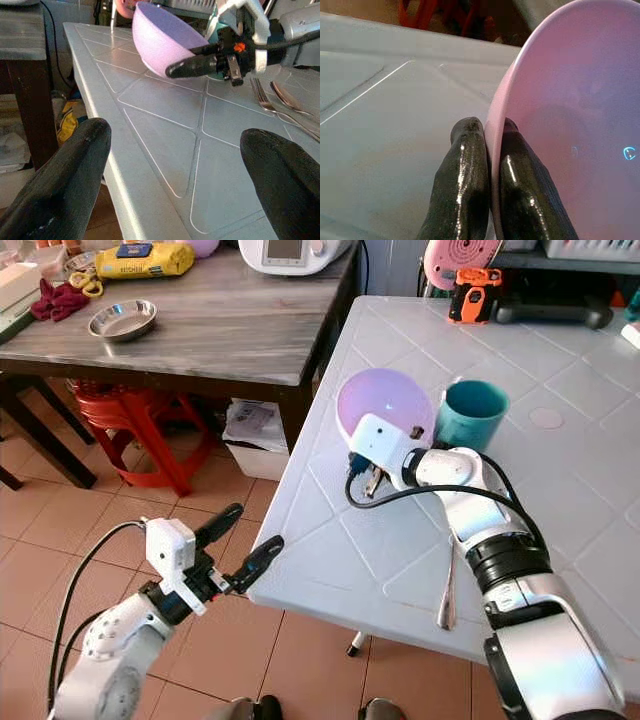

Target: Setting the table

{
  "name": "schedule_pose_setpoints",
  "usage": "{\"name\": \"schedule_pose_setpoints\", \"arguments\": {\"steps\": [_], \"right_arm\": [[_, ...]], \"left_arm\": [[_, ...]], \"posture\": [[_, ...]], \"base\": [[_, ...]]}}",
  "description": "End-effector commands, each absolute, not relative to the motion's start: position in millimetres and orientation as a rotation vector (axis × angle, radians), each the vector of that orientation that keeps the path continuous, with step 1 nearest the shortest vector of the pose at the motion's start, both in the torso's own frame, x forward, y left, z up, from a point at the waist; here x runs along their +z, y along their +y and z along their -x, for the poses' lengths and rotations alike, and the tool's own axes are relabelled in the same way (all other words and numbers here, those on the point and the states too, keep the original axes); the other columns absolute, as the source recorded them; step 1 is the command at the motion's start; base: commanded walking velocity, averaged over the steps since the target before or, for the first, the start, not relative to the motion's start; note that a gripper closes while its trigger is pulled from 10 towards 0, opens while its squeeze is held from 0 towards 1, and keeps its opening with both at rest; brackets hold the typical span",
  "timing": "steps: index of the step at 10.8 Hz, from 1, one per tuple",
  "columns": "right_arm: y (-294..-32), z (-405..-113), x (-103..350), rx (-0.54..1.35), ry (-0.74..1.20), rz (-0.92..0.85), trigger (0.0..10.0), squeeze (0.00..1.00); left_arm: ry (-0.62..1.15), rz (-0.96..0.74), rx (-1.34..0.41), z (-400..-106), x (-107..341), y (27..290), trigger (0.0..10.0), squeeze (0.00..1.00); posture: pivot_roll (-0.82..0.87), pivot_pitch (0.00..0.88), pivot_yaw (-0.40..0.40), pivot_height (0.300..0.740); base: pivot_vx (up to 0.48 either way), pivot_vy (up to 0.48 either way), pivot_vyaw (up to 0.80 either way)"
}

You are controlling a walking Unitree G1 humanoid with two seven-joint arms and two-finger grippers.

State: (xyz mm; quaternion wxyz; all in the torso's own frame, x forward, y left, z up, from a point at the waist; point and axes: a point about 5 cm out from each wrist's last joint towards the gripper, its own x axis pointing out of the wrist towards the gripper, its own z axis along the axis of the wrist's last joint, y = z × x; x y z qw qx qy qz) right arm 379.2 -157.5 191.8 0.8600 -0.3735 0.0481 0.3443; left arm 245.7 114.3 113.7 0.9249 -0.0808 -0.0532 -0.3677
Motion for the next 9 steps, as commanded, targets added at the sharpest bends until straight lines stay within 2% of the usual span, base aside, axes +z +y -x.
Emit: {"name": "schedule_pose_setpoints", "arguments": {"steps": [1, 4, 5, 6, 9], "right_arm": [[-147, -377, 201, 0.723, 0.011, 0.753, 0.0, 0.0], [-126, -367, 211, 0.696, -0.152, 0.639, 0.0, 0.0], [-118, -357, 218, 0.658, -0.247, 0.538, 0.0, 0.0], [-117, -344, 218, 0.571, -0.302, 0.426, 0.0, 0.0], [-135, -313, 198, 0.277, -0.314, 0.258, 0.0, 0.0]], "left_arm": [[-0.109, 0.144, -0.736, -247, 112, 117, 10.0, 0.0], [-0.127, 0.121, -0.672, -257, 119, 121, 10.0, 0.0], [-0.112, 0.09, -0.547, -269, 119, 127, 10.0, 0.0], [-0.106, 0.049, -0.441, -277, 119, 131, 10.0, 0.0], [-0.079, 0.038, -0.293, -287, 115, 141, 10.0, 0.0]], "posture": [[-0.05, 0.113, 0.089, 0.74], [-0.06, 0.093, 0.1, 0.74], [-0.06, 0.09, 0.103, 0.74], [-0.06, 0.088, 0.102, 0.74], [-0.09, 0.088, 0.115, 0.74]], "base": [[0.0, 0.0, 0.0], [0.0, 0.0, 0.0], [0.0, 0.0, 0.0], [0.0, 0.0, 0.0], [0.0, 0.0, 0.0]]}}
